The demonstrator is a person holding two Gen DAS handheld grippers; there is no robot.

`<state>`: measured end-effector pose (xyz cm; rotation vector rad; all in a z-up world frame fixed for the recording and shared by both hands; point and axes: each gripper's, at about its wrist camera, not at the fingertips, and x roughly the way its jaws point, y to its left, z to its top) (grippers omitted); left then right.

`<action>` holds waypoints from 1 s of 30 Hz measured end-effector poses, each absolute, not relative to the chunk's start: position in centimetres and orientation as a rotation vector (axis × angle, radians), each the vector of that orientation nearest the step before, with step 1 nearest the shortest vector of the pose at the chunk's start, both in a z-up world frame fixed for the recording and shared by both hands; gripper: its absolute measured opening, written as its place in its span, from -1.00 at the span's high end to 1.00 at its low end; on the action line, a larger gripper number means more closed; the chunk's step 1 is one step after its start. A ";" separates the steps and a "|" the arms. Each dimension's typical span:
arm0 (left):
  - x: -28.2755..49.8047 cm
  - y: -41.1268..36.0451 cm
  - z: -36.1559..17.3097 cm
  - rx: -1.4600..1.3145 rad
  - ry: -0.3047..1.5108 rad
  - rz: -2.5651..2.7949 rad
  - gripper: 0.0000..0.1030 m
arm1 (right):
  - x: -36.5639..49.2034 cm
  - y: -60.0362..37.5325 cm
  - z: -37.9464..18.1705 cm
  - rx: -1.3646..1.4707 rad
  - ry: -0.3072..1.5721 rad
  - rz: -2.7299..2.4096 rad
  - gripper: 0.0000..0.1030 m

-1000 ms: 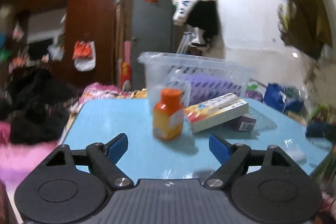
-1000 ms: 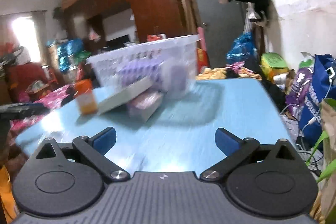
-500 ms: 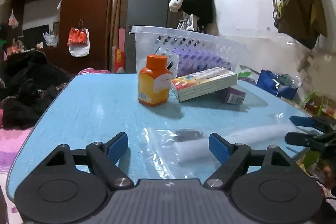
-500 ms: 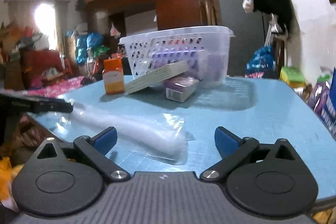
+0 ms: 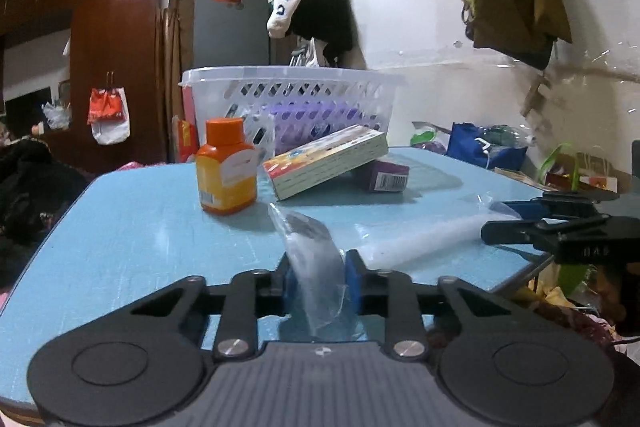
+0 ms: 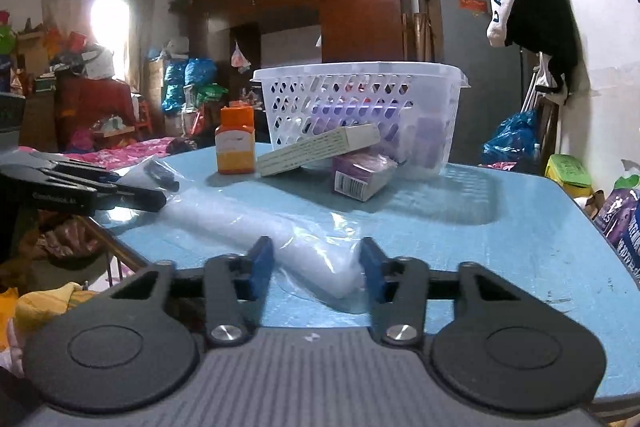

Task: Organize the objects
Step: 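Grasp the clear plastic bag with the left gripper while the right gripper grips it too, then lift the clear plastic bag with both grippers toward the basket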

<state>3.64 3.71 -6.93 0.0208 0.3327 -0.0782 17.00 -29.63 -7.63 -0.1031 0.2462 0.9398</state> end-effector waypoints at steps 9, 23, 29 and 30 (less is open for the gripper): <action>3.2 3.4 -6.2 0.002 0.269 -0.113 0.71 | 16.7 -29.9 -7.1 -0.119 0.215 0.933 0.59; 2.8 3.5 -4.0 0.023 0.181 -0.130 0.71 | 16.9 -30.6 -4.4 -0.110 0.149 0.926 0.64; 3.1 3.5 -2.5 0.030 0.145 -0.133 0.71 | 17.7 -30.8 -2.7 -0.104 0.112 0.923 0.65; 3.2 3.5 -2.1 0.032 0.139 -0.134 0.71 | 17.9 -30.8 -2.4 -0.101 0.109 0.925 0.65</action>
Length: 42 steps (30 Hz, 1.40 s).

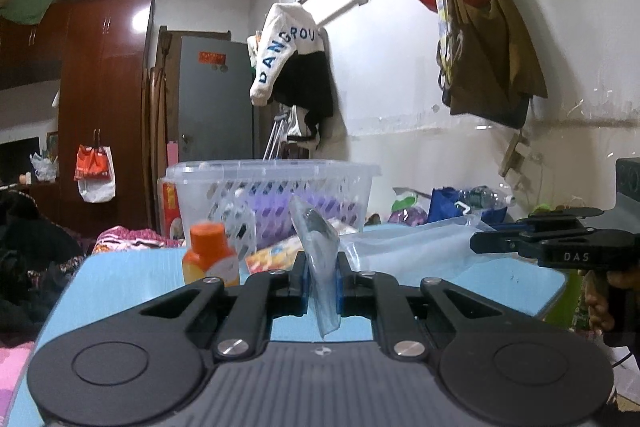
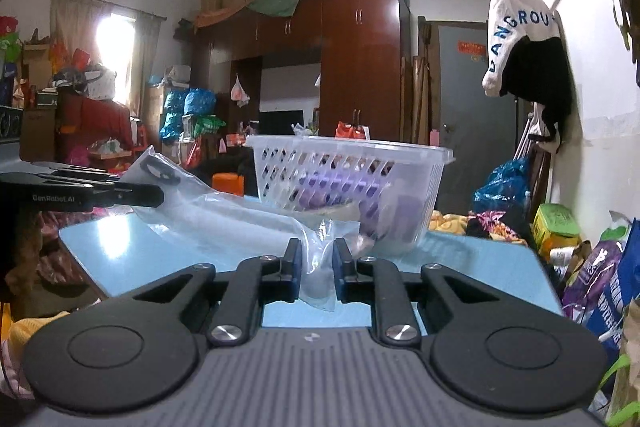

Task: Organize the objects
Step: 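Lift the clear plastic bag with both grippers toward the basket, then lower the bag into the basket and open both grippers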

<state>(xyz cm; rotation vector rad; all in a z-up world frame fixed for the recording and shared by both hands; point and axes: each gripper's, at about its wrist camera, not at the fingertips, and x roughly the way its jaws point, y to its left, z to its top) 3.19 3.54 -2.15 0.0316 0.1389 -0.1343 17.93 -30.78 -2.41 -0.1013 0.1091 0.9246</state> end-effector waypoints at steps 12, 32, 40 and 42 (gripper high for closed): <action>7.6 4.5 4.2 0.057 0.075 -0.110 0.71 | 22.0 -29.2 3.1 -0.105 0.060 0.907 0.65; 21.4 8.5 9.4 0.042 0.208 -0.023 0.71 | 31.8 -22.4 7.1 -0.139 0.172 0.810 0.65; 24.2 9.6 7.6 0.038 0.273 -0.020 0.71 | 32.3 -21.6 5.6 -0.151 0.217 0.800 0.65; 24.3 9.8 7.4 0.036 0.280 -0.022 0.71 | 32.5 -21.7 5.7 -0.147 0.224 0.803 0.65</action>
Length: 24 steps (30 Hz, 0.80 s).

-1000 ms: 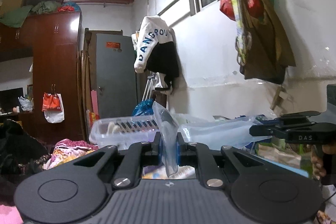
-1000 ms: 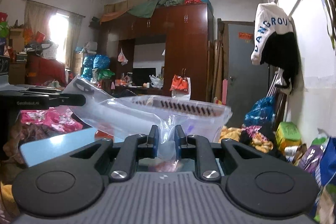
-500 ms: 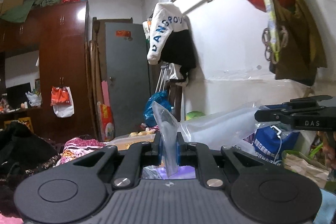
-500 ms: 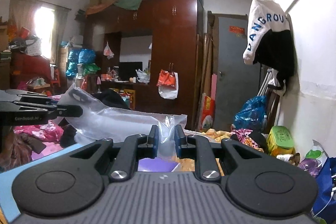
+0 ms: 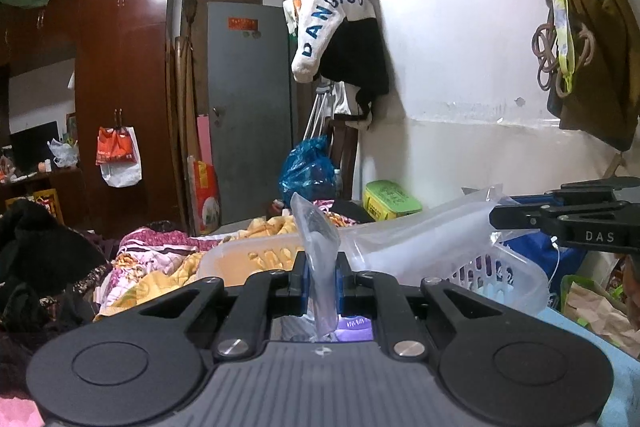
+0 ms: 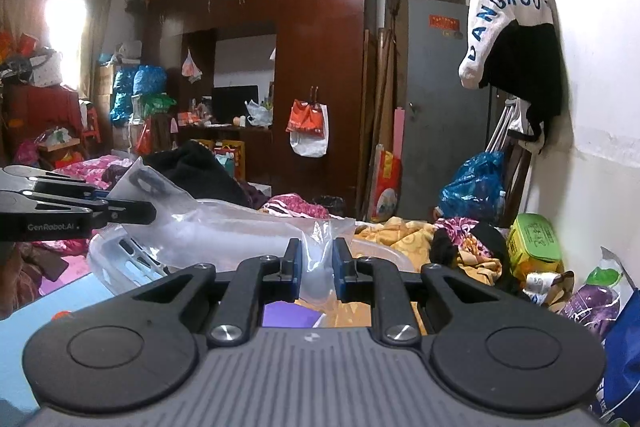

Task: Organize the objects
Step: 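Lower the bag into the basket and open both grippers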

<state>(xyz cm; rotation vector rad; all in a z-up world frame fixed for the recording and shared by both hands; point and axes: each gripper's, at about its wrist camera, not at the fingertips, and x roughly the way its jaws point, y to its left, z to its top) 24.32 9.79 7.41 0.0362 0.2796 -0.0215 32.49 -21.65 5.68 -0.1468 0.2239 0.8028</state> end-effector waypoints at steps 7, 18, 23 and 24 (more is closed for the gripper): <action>25.0 9.6 7.4 0.045 0.298 -0.015 0.71 | 33.3 -21.7 6.2 -0.144 0.237 0.800 0.65; 25.6 9.1 7.7 0.047 0.307 -0.012 0.71 | 33.9 -21.1 6.8 -0.146 0.248 0.801 0.65; 25.8 9.2 7.7 0.044 0.309 -0.010 0.71 | 33.9 -20.8 6.7 -0.145 0.254 0.805 0.65; 25.8 9.2 7.7 0.043 0.308 -0.009 0.71 | 33.9 -20.8 6.7 -0.144 0.255 0.805 0.65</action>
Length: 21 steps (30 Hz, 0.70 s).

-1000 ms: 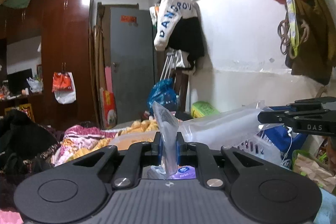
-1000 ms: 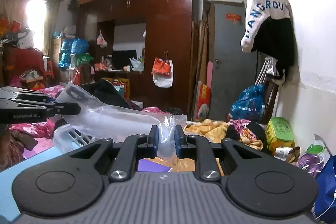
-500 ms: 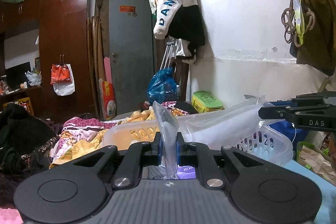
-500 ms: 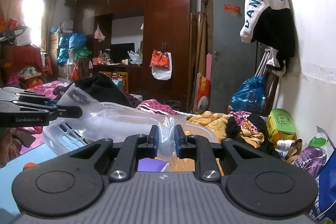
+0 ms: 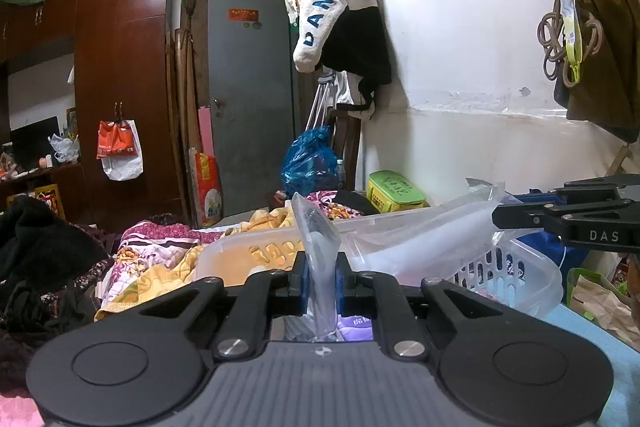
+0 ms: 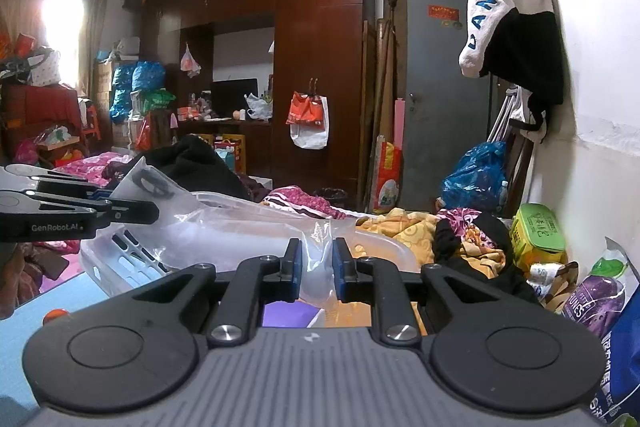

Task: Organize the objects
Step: 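Lower the bag into the basket and open both grippers, then grasp the orange-capped bottle with the left gripper while the right gripper grasps the purple box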

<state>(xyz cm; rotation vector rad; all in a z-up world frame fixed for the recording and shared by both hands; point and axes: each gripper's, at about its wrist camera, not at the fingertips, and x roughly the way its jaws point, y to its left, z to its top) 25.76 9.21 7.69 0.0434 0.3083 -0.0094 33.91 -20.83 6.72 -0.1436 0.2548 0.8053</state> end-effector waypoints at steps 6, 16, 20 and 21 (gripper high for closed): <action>25.8 9.2 7.6 0.044 0.309 -0.009 0.70 | 34.1 -20.8 6.8 -0.145 0.256 0.806 0.65; 26.1 8.9 7.5 0.054 0.318 -0.005 0.68 | 34.8 -20.8 6.6 -0.137 0.271 0.805 0.62; 26.0 8.6 7.2 0.093 0.300 0.027 0.21 | 35.1 -21.0 6.5 -0.109 0.280 0.790 0.24; 26.0 8.5 7.2 0.099 0.293 0.035 -0.09 | 35.1 -21.1 6.5 -0.104 0.284 0.785 0.10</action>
